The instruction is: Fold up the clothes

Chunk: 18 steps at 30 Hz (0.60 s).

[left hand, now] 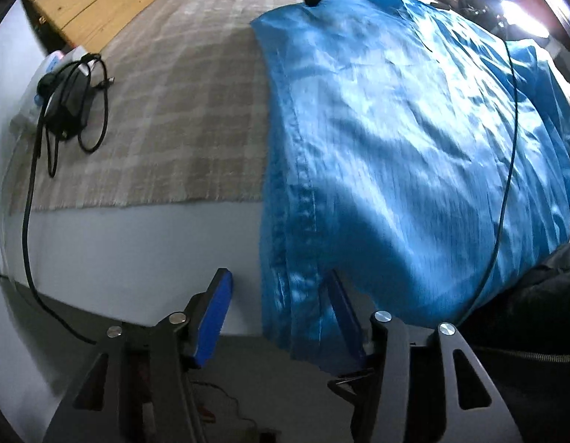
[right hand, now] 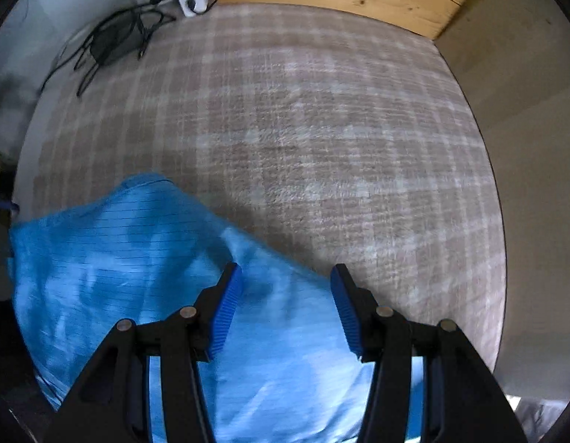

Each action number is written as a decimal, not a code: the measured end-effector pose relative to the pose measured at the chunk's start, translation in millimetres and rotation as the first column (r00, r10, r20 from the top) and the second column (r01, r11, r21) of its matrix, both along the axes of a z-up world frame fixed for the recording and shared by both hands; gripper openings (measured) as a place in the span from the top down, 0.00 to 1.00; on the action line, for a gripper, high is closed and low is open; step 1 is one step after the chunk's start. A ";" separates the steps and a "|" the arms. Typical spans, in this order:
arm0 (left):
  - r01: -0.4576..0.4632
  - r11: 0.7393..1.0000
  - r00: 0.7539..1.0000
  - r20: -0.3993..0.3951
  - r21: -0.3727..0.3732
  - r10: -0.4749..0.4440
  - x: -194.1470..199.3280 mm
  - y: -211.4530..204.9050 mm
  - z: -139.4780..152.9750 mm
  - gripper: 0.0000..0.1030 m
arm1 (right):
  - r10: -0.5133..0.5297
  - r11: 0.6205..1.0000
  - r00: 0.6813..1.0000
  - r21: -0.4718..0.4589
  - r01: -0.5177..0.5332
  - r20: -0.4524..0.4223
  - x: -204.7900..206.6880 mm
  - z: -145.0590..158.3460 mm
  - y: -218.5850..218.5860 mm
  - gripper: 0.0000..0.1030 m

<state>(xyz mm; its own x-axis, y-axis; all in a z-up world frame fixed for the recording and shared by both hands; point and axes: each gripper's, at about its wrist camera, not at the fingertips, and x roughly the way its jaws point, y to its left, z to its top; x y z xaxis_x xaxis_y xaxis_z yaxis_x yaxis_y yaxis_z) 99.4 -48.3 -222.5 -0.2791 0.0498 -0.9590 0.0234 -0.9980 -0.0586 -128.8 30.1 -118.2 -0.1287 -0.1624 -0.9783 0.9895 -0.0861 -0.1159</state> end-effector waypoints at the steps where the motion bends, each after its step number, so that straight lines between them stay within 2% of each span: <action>1: 0.002 1.000 1.000 0.001 0.003 -0.002 -1.0 0.0 0.9 0.60 | 0.020 1.000 1.000 0.010 -0.020 0.005 -0.2 -2.6 -2.4 0.52; 2: 0.004 1.000 1.000 0.000 0.008 -0.004 -1.9 0.3 1.6 0.68 | 0.044 0.999 0.999 0.022 -0.044 0.016 -0.2 -5.6 -4.9 0.52; 4: 0.002 1.000 1.000 -0.001 0.019 -0.002 -5.6 0.6 3.1 0.73 | 0.077 0.996 0.997 0.038 -0.078 0.025 1.7 -9.9 -7.8 0.52; 11: -0.024 0.996 1.000 -0.009 0.085 0.025 -17.0 -1.5 5.0 0.88 | 0.180 0.979 0.983 0.084 -0.184 0.046 10.1 -23.4 -16.3 0.53; 13: -0.033 0.995 0.999 -0.015 0.098 0.035 -16.3 -3.7 5.0 0.89 | 0.198 0.975 0.977 0.082 -0.205 0.082 13.1 -24.0 -15.2 0.77; 15: -0.041 0.994 0.999 -0.023 0.100 0.043 -15.8 -4.2 4.9 0.91 | 0.224 0.970 0.972 0.082 -0.230 0.073 20.3 -23.8 -13.2 0.82; 16: -0.047 0.994 0.998 -0.027 0.101 0.050 -14.5 -4.4 4.6 0.92 | 0.237 0.967 0.969 0.081 -0.242 0.068 23.9 -23.8 -12.2 0.93; 18: -0.064 0.992 0.997 -0.037 0.105 0.069 -10.9 -5.2 5.1 0.96 | 0.259 0.962 0.965 0.081 -0.262 0.048 30.9 -23.4 -10.0 0.97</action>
<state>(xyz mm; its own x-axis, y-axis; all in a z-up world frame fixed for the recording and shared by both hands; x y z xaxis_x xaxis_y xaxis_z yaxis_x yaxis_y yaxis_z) 88.5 -53.5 -217.4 -0.3238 0.1283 -0.9374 0.0850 -0.9828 -0.1639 -97.8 20.1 -141.6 -0.0567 -0.1004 -0.9933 0.9801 0.1840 -0.0746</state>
